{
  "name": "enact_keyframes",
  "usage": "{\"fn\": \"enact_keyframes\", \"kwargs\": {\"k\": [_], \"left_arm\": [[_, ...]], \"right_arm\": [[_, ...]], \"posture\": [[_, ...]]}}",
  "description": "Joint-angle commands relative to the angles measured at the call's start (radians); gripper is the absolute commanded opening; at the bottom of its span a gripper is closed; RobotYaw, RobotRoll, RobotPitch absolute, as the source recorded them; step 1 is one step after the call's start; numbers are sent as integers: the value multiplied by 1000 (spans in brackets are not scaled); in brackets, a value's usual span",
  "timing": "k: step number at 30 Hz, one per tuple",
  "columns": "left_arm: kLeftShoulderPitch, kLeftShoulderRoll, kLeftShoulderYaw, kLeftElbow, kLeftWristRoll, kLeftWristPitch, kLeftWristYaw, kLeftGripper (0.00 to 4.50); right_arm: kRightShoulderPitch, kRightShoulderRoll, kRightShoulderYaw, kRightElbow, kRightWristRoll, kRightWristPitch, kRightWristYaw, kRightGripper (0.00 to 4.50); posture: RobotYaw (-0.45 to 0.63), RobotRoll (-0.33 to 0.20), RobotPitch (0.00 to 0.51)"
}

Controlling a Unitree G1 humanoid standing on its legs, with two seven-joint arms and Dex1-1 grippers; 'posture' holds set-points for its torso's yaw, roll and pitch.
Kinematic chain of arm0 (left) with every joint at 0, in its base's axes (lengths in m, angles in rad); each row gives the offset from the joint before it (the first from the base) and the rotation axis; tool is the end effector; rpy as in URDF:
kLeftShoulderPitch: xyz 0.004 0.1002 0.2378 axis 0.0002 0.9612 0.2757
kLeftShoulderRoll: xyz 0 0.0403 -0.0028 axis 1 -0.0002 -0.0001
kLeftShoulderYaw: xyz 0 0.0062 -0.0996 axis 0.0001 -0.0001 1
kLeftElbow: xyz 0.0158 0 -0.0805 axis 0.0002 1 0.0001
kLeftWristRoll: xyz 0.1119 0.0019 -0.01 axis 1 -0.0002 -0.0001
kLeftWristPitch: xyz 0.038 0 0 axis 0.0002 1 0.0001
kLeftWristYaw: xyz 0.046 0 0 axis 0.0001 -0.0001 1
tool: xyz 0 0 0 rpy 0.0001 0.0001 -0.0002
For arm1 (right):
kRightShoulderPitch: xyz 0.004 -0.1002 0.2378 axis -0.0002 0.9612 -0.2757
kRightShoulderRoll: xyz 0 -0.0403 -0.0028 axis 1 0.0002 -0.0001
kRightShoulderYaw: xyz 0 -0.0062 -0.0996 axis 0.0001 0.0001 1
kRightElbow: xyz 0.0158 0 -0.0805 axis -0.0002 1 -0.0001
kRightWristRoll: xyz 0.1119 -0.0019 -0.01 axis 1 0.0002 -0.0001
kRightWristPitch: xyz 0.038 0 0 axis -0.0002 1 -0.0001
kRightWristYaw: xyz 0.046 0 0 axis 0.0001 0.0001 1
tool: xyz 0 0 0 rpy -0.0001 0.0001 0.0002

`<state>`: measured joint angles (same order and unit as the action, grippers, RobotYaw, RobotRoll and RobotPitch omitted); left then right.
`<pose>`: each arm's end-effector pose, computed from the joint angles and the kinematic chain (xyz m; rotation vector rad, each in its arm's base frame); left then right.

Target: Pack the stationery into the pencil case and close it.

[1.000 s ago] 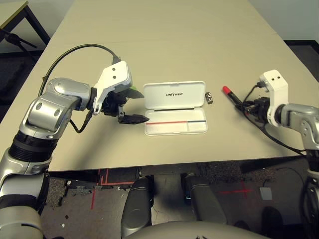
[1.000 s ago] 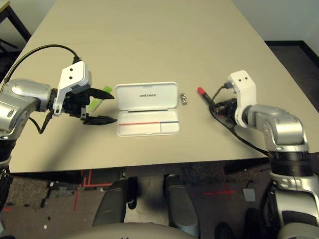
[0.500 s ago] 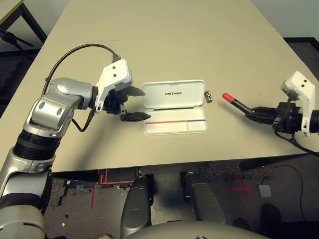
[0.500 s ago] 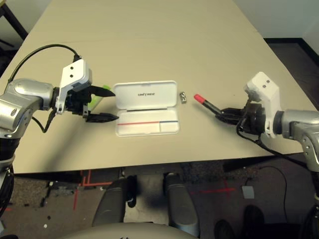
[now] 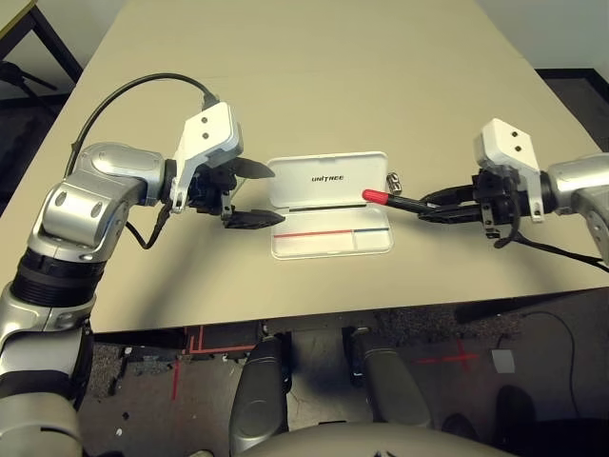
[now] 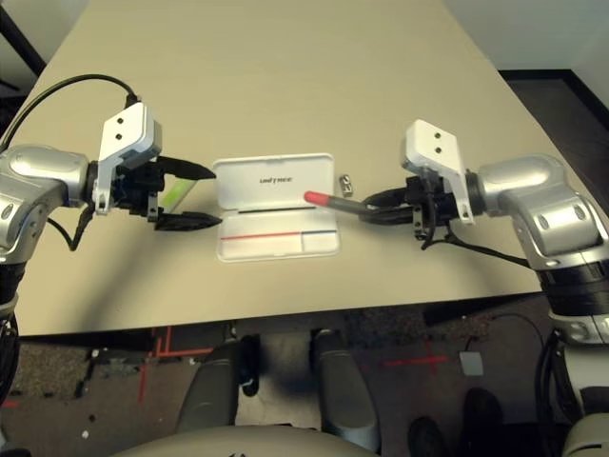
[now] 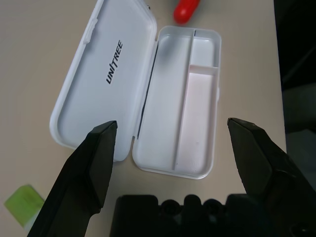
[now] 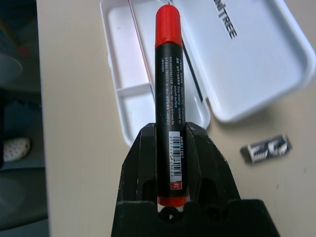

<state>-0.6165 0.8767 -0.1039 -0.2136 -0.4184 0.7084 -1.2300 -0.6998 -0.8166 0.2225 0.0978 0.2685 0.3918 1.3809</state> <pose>0.2700 0.2196 0.2454 0.4873 0.2948 -1.2561 0.3038 -0.2263 0.2251 -0.5927 0.3092 1.3501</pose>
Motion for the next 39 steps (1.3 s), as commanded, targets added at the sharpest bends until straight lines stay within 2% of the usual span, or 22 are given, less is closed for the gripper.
{"fn": "enact_keyframes", "kwargs": {"k": [1,7,14,18,25,35,39], "left_arm": [[24,15,29,-48,-39,8,-3,4500],[56,28,39,-82,-44,20,21,4500],[53,32,45,-100,-57,39,33,4500],[64,41,54,-109,-61,46,40,4500],[67,46,55,-103,-64,43,50,4500],[53,50,37,-56,-25,26,67,4500],[37,44,30,-16,-6,23,78,4500]], "right_arm": [[-54,76,67,45,-62,-40,-11,565],[-101,194,146,113,-158,-170,-15,565],[-133,298,189,180,-227,-221,-52,565],[-146,324,198,217,-274,-231,-83,565],[-139,344,196,222,-289,-232,-96,565],[-136,346,158,199,-222,-191,-57,4354],[-135,334,129,197,-181,-199,-30,4437]], "posture": [[3,0,170],[27,0,163],[64,0,167],[70,0,168],[67,0,164],[51,0,164],[39,0,162]]}}
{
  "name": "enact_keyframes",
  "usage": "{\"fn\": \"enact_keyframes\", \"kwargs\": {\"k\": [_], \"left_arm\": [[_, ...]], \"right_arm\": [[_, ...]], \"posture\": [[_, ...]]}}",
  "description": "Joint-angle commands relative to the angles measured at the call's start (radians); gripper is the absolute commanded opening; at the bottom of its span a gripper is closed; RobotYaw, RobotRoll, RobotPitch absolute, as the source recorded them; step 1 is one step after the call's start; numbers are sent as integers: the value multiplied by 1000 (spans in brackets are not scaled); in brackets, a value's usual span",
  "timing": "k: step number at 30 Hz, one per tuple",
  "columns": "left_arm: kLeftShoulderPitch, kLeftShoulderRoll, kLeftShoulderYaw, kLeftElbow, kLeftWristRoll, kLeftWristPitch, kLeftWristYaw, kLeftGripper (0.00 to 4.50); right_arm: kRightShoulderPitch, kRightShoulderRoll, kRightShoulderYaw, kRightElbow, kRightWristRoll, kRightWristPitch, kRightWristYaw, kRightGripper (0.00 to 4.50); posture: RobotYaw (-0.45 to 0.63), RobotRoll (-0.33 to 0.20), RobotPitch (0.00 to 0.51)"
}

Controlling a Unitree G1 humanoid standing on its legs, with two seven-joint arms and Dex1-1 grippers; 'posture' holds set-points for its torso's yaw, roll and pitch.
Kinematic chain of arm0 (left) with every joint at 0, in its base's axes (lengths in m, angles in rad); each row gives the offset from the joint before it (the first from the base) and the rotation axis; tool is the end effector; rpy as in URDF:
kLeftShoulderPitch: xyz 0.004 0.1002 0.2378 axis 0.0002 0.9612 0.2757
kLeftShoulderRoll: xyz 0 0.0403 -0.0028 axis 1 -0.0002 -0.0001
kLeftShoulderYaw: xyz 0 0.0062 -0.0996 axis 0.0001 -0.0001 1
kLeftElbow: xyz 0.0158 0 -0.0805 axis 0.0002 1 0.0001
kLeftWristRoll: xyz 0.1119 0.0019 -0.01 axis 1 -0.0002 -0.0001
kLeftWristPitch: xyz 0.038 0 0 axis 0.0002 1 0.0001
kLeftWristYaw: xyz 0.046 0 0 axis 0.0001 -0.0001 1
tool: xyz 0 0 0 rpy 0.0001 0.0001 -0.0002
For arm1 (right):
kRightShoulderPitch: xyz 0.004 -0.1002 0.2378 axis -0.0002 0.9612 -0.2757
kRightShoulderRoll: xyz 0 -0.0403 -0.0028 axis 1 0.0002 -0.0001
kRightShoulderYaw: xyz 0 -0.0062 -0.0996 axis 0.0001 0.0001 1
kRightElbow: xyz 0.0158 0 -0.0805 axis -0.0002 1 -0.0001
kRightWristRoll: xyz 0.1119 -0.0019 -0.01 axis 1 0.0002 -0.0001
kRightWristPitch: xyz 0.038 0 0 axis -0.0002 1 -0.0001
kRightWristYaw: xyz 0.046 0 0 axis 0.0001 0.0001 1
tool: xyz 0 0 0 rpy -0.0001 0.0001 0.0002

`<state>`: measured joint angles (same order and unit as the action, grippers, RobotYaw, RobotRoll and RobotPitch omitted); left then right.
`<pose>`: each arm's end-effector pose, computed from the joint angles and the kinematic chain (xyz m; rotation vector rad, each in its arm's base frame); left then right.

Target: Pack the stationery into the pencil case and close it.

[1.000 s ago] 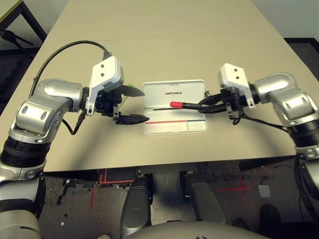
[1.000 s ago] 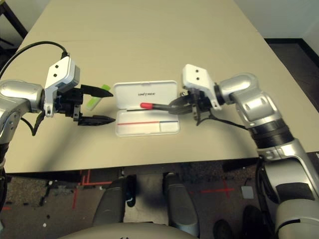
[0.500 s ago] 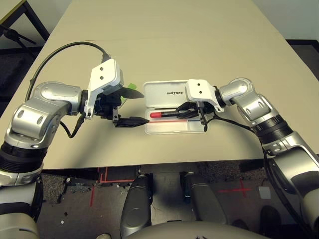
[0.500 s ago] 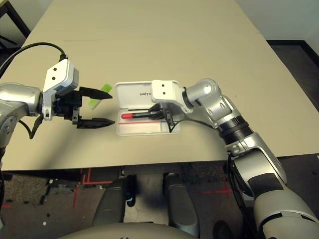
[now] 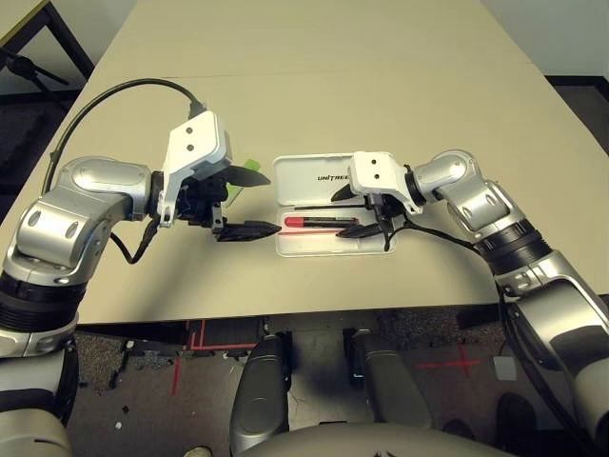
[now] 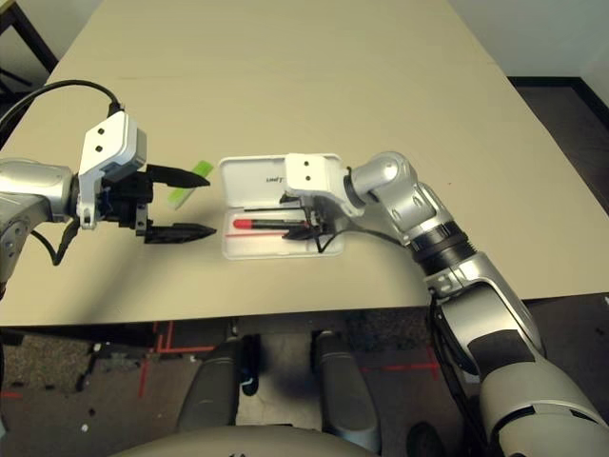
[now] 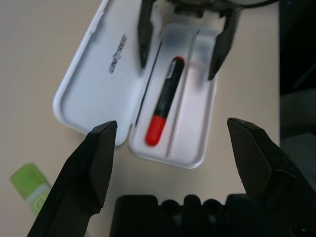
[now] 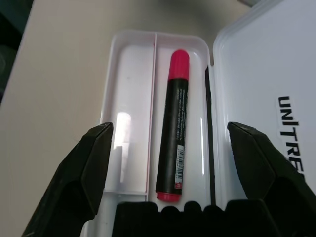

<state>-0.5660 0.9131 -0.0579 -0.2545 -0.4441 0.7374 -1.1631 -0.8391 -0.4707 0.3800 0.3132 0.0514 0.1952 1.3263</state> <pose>0.2613 0.2282 0.2459 0.4802 0.2981 -1.1702 0.3337 -0.1367 0.1949 -0.7076 0.1950 1.5079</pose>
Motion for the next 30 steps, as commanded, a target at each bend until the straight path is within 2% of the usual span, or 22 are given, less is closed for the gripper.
{"fn": "enact_keyframes", "kwargs": {"k": [1,8,13,17,19,24,30], "left_arm": [[-19,5,-18,39,26,-10,12,4500],[-72,-28,-33,165,93,31,111,4500],[-110,-49,-48,233,135,65,174,4500],[-138,-67,-67,288,188,97,241,4500],[-149,-80,-76,313,207,104,260,4500],[-177,-117,-96,379,249,126,311,4500],[-252,-203,-123,519,303,150,381,4500]], "right_arm": [[6,-15,-40,-19,52,4,33,4437],[46,-63,-140,-31,199,-18,151,4437],[80,-117,-185,-50,264,-3,222,4437],[150,-234,-201,-96,349,27,288,4437],[190,-308,-199,-121,443,37,288,4437],[248,-409,-208,-150,593,33,288,4437],[280,-433,-254,-155,624,38,288,4437]], "posture": [[34,0,162],[9,0,157],[-4,0,156],[-19,0,160],[-25,0,161],[-56,0,159],[-85,0,159]]}}
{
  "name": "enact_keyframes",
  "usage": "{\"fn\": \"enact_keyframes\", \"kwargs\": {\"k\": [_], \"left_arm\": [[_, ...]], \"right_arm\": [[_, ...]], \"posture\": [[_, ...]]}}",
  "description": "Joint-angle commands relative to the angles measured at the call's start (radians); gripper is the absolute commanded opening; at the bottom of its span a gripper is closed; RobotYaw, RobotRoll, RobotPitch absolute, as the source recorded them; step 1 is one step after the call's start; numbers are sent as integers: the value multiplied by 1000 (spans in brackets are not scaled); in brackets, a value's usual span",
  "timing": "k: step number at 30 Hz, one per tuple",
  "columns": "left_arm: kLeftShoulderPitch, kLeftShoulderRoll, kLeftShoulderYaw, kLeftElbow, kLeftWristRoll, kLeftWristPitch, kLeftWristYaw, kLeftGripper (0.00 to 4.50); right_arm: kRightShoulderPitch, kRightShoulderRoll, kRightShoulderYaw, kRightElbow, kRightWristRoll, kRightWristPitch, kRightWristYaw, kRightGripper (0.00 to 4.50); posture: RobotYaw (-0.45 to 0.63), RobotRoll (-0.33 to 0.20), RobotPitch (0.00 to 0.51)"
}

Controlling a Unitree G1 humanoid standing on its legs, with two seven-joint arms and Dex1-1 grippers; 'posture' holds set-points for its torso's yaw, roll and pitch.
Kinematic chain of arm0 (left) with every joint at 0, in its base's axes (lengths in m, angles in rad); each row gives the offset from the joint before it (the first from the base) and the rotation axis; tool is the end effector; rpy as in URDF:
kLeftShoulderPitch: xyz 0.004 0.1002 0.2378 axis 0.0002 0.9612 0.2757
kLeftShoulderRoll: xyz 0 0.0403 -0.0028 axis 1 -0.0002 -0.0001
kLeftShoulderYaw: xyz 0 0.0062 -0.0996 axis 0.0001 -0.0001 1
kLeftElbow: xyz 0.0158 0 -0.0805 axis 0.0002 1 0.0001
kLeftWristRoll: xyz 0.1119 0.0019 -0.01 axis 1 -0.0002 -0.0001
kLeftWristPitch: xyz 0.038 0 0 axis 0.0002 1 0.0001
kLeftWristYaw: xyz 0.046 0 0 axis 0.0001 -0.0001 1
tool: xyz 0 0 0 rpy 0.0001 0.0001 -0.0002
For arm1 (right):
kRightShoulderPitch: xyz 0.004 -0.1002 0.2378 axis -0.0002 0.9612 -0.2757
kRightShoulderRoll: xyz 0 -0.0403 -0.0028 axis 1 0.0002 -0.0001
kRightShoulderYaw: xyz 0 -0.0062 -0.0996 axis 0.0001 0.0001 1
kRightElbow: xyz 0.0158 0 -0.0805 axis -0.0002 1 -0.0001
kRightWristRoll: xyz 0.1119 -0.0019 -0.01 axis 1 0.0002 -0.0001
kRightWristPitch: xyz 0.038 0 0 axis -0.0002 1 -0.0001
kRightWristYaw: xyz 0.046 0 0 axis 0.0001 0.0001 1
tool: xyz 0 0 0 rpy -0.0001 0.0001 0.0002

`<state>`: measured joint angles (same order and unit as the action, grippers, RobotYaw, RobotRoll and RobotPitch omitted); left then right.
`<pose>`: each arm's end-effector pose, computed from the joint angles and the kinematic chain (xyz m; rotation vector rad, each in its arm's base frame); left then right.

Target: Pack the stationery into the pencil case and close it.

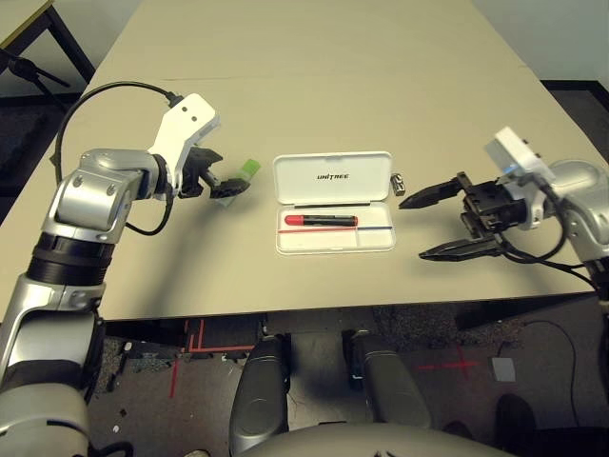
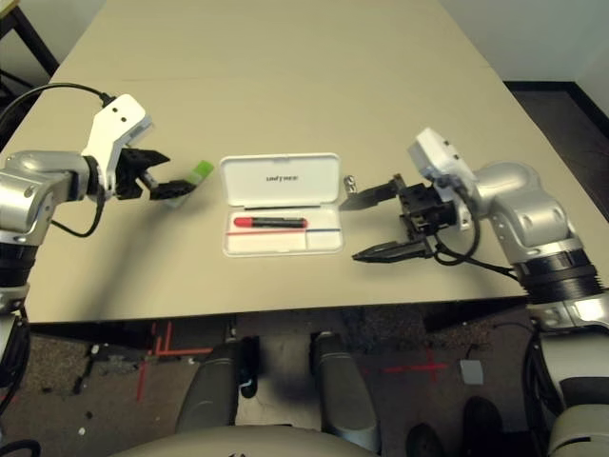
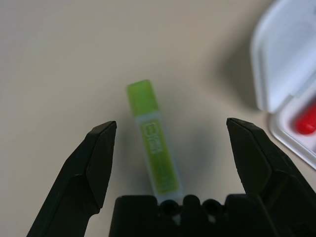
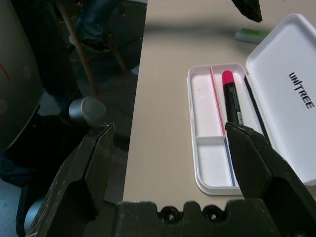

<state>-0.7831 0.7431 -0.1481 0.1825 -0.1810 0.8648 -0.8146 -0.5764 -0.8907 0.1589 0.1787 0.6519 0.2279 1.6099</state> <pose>0.3124 0.2395 0.2236 0.3888 0.4754 -0.5866 0.2934 -0.2622 0.2047 -0.2912 0.1313 1.6443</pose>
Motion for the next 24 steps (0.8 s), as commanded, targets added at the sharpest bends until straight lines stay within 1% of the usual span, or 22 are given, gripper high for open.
{"fn": "enact_keyframes", "kwargs": {"k": [1,4,10,12,14,16,17,20,21,24], "left_arm": [[-49,-48,-38,115,51,25,44,4500],[-76,-75,-54,184,74,25,54,4500],[-91,-103,-103,273,120,21,45,4500],[-89,-102,-121,295,132,20,26,4127],[-87,-100,-132,293,130,31,3,3521],[-83,-96,-143,291,138,36,-7,2785],[-82,-95,-145,293,144,33,-5,2301],[-84,-98,-143,293,148,30,-7,1225],[-86,-98,-143,294,149,31,-9,1077],[-88,-94,-145,295,158,26,-14,1081]], "right_arm": [[23,-14,-38,-27,33,11,5,4437],[36,-12,-57,-42,38,27,5,4437],[57,-13,-85,-55,36,37,5,4437],[63,-9,-100,-60,30,44,5,4500],[69,-8,-109,-64,26,47,5,4500],[72,-3,-120,-68,20,52,4,4500],[72,0,-125,-70,17,55,4,4500],[74,7,-134,-76,13,62,2,4500],[74,9,-136,-78,11,64,1,4500],[74,15,-141,-78,6,67,1,4500]], "posture": [[-88,0,159],[-98,0,162],[-115,0,167],[-120,0,169],[-122,0,171],[-126,0,174],[-126,0,175],[-125,0,177],[-125,0,177],[-124,0,177]]}}
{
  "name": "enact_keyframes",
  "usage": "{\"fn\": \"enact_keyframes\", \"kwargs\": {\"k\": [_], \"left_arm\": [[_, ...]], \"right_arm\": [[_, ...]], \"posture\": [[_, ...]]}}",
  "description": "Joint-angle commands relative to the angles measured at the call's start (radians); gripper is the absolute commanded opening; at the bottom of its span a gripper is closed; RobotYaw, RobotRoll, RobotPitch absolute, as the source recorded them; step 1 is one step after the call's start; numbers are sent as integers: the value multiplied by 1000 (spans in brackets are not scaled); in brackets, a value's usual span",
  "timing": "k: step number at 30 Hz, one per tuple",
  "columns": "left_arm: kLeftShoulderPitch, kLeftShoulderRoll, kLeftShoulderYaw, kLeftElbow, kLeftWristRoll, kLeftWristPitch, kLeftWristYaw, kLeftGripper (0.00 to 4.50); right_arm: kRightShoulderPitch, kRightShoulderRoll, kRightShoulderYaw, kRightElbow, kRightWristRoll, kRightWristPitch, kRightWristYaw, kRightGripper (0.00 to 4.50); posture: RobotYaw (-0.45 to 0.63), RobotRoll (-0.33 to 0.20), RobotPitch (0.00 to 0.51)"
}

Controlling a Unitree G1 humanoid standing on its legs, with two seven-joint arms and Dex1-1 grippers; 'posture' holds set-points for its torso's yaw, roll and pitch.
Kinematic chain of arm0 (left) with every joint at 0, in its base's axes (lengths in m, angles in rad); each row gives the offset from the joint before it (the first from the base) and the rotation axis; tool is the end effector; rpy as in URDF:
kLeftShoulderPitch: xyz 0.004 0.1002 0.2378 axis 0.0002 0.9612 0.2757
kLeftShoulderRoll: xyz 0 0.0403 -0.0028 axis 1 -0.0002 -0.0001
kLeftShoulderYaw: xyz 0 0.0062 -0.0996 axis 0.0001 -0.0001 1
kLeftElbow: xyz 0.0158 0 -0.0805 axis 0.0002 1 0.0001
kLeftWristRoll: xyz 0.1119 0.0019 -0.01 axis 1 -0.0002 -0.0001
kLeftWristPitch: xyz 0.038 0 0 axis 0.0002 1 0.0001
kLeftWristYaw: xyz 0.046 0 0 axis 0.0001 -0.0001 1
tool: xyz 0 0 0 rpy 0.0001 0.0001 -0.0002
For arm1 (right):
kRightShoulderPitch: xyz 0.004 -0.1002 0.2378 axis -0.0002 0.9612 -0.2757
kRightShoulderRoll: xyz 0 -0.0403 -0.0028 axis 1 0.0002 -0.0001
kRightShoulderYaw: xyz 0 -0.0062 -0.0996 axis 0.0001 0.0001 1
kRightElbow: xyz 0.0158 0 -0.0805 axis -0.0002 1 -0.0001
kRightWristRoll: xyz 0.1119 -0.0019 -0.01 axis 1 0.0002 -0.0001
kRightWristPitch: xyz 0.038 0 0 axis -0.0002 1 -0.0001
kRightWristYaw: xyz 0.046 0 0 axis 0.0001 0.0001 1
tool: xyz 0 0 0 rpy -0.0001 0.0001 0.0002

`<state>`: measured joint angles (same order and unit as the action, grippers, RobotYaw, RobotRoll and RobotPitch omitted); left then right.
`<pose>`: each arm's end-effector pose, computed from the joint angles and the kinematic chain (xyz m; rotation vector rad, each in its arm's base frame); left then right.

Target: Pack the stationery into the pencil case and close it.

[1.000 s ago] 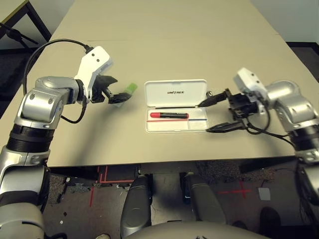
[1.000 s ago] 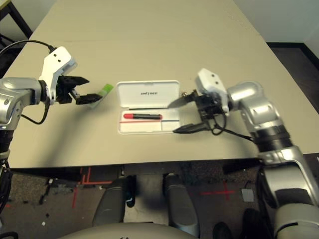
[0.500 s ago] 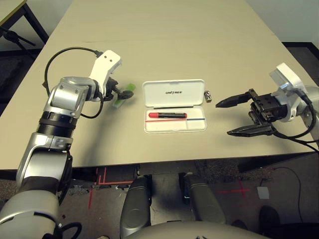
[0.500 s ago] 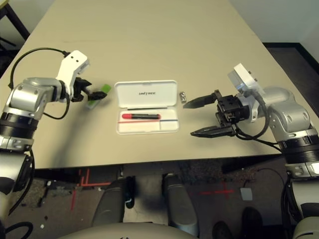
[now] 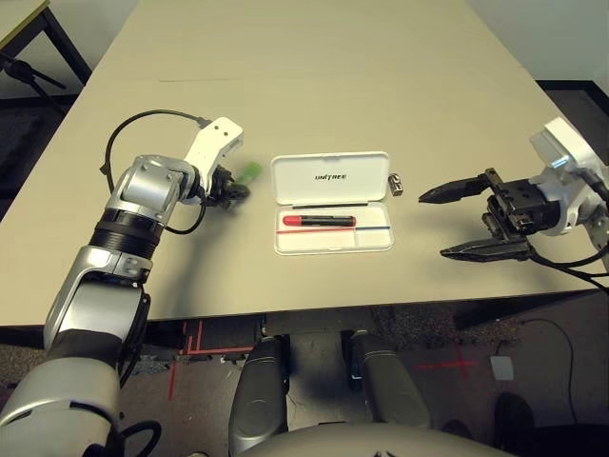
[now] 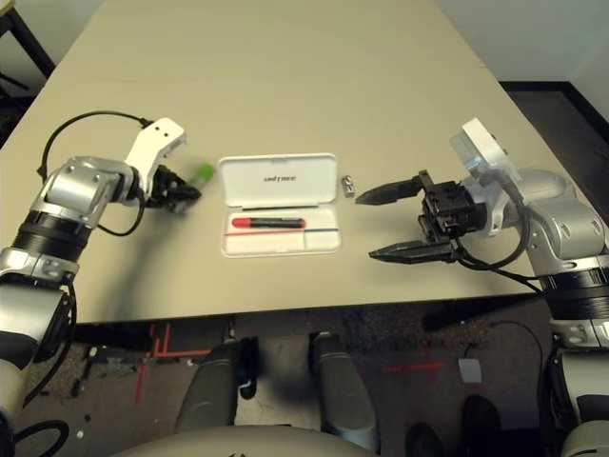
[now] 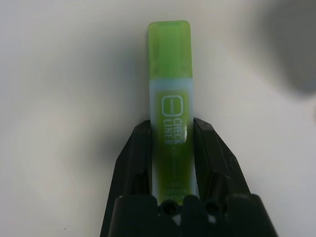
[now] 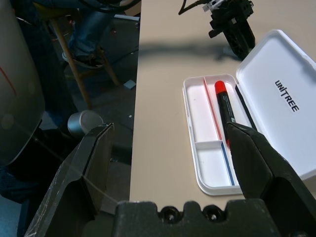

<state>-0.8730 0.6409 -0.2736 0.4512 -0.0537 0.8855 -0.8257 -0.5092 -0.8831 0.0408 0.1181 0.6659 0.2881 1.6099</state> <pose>0.3360 0.2281 0.1902 0.3917 0.7080 -0.5392 0.2822 -0.2728 0.2080 -0.2448 0.0896 1.6052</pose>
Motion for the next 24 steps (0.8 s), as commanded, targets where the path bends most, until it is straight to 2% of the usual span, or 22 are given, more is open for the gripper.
{"fn": "enact_keyframes", "kwargs": {"k": [1,7,12,24], "left_arm": [[3,11,-22,26,35,0,-4,1081],[23,51,-26,12,54,-27,-17,1081],[64,120,-17,-76,50,-17,-41,1081],[264,323,77,-446,-18,-9,-139,1081]], "right_arm": [[7,10,-25,-16,-10,8,2,4500],[-2,27,-30,-11,-23,10,3,4500],[-17,39,-22,15,-30,-3,4,4500],[-102,74,84,144,-39,-75,5,4500]], "posture": [[-122,0,177],[-103,0,176],[-59,0,177],[39,0,174]]}}
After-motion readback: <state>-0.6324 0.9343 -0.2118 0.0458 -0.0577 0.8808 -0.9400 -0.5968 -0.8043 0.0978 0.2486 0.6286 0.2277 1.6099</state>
